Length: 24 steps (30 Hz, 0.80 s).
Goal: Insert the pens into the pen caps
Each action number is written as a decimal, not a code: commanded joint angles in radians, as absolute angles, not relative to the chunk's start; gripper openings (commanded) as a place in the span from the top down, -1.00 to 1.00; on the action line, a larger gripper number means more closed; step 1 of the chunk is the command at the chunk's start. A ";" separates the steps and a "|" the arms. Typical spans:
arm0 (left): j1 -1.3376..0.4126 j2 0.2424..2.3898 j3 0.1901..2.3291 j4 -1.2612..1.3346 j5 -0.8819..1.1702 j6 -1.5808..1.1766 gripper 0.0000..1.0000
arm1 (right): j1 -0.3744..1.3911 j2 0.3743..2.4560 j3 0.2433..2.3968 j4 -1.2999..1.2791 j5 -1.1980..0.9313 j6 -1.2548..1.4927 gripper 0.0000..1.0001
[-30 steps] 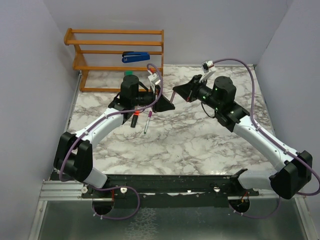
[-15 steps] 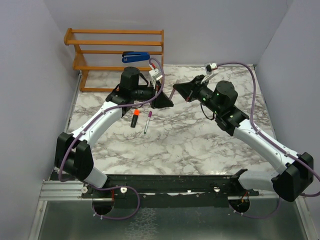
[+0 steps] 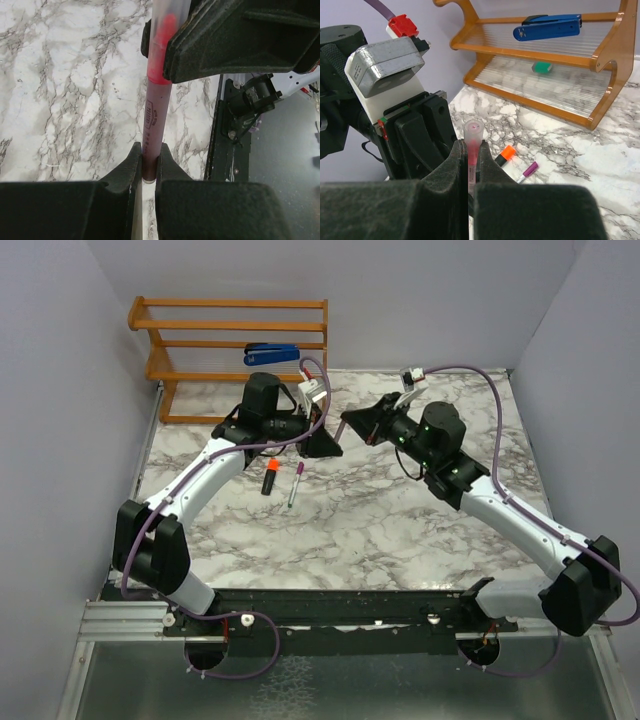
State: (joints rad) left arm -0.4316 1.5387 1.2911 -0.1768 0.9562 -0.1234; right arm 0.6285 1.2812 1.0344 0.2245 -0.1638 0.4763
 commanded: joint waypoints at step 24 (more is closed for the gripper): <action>-0.347 1.522 1.545 0.065 0.753 -0.085 1.00 | 0.780 1.397 0.896 -0.229 -0.605 0.480 1.00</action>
